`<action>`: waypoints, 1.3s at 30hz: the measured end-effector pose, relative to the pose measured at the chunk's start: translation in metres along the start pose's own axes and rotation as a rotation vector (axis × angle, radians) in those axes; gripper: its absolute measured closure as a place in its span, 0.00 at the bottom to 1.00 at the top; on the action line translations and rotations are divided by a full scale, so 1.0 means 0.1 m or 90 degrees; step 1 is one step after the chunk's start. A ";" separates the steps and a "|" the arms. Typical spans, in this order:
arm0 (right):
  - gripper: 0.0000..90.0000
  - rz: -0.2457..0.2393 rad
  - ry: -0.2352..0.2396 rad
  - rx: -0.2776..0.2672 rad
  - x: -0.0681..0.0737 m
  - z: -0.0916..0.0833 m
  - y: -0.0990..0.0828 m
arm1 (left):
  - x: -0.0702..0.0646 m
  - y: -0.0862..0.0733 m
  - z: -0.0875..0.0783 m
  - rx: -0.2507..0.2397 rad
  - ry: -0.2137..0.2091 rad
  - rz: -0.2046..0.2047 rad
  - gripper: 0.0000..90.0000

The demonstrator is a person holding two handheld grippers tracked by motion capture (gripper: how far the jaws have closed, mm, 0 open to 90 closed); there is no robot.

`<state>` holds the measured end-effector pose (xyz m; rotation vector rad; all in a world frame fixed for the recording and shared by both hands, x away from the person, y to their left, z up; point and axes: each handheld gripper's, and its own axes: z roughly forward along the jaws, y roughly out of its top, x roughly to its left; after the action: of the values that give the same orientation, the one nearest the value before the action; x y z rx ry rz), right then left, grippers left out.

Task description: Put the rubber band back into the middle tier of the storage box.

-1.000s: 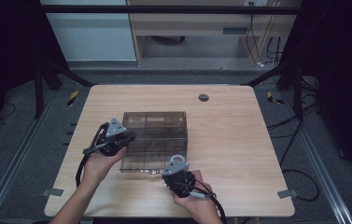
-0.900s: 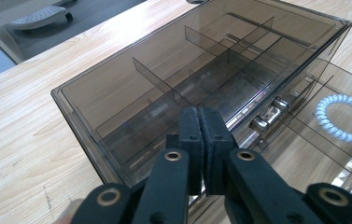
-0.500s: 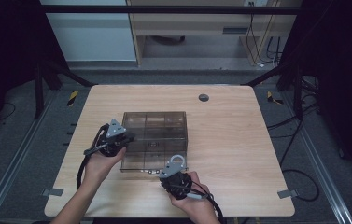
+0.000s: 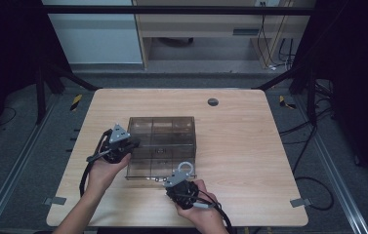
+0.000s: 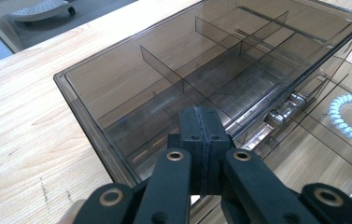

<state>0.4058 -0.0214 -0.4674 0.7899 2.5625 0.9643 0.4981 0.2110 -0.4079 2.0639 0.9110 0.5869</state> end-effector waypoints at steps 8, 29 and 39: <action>1.00 0.002 -0.006 0.001 -0.02 0.02 0.00 | 0.00 0.00 0.00 -0.001 0.001 -0.002 0.99; 1.00 0.011 -0.021 -0.003 -0.10 0.07 0.02 | -0.01 0.00 0.00 0.000 0.005 0.001 0.99; 1.00 0.016 -0.031 -0.004 -0.16 0.08 0.03 | -0.01 0.00 0.00 0.002 0.006 0.003 0.99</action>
<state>0.4232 -0.0246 -0.4703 0.8361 2.5131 0.9478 0.4974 0.2097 -0.4082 2.0686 0.9122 0.5984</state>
